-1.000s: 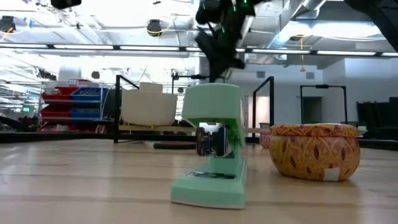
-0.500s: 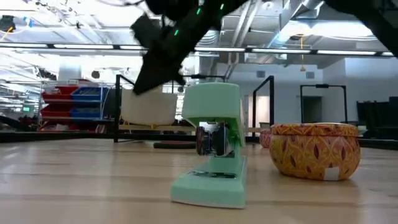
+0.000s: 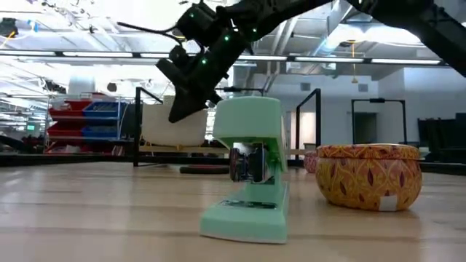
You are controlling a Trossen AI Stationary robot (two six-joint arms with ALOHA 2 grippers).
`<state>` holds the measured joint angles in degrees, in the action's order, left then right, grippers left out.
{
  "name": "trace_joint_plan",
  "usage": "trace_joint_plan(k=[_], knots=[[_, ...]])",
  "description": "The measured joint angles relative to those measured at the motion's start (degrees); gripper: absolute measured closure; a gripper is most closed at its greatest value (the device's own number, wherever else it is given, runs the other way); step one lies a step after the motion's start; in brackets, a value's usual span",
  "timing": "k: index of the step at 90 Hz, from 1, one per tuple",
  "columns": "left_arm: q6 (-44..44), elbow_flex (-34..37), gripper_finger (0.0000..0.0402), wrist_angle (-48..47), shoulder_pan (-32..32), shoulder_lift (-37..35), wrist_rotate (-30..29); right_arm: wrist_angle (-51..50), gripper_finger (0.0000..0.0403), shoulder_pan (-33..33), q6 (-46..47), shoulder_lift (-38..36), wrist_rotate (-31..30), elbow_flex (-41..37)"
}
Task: Stock shelves
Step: Adjust the white pen organizer
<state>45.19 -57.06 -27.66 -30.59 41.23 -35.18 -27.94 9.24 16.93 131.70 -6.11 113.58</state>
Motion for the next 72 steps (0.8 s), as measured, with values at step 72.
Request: trace_joint_plan(k=[72], knots=[[0.5,0.0,0.0402,0.1,0.0,0.0,0.0,-2.5,0.0403,3.6,-0.4,-0.4,1.9,3.2]])
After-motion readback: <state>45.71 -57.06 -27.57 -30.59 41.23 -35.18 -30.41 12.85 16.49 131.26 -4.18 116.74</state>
